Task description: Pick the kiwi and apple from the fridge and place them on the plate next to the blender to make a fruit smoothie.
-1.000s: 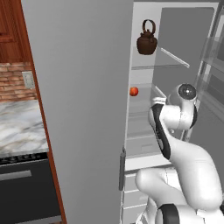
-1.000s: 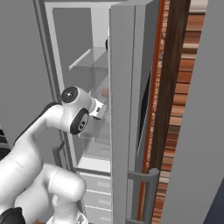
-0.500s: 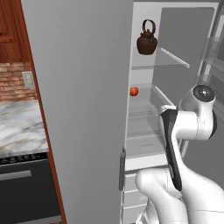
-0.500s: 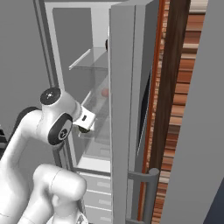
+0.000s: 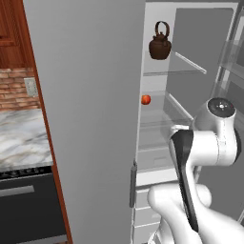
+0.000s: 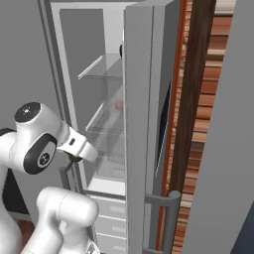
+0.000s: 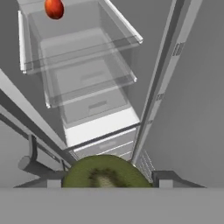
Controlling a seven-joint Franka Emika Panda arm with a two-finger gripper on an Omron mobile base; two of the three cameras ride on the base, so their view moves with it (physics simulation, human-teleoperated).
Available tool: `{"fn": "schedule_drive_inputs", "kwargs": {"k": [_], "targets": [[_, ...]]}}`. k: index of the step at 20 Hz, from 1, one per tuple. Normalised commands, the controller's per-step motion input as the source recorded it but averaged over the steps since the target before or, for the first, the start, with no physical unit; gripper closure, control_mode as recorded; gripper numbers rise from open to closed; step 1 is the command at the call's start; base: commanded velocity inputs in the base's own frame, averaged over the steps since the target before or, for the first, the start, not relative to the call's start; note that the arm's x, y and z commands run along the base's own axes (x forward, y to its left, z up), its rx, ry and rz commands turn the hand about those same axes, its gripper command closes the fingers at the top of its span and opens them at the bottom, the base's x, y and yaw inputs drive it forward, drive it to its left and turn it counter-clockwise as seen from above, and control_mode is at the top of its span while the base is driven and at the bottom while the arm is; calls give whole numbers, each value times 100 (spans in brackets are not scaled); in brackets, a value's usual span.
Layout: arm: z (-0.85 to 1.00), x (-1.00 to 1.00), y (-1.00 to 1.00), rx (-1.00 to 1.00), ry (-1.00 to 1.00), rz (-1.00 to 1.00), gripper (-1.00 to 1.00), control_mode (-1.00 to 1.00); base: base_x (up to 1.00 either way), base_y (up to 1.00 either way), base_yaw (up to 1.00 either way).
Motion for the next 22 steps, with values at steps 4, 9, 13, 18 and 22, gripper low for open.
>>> {"fn": "schedule_drive_inputs", "kwargs": {"k": [4, 9, 13, 18, 22], "targets": [[0, -56, 57, -3, 0, 3, 100, -100, 0, 0, 0], [0, -16, 16, -3, 0, 2, 100, 100, -76, 59, 21], [0, 0, 0, 0, 0, 0, 100, 100, -98, 69, 45], [0, 0, 0, 0, 0, 0, 100, 100, -68, 90, 56], [0, 0, 0, 0, 0, 0, 100, 100, -29, 84, 67]]}}
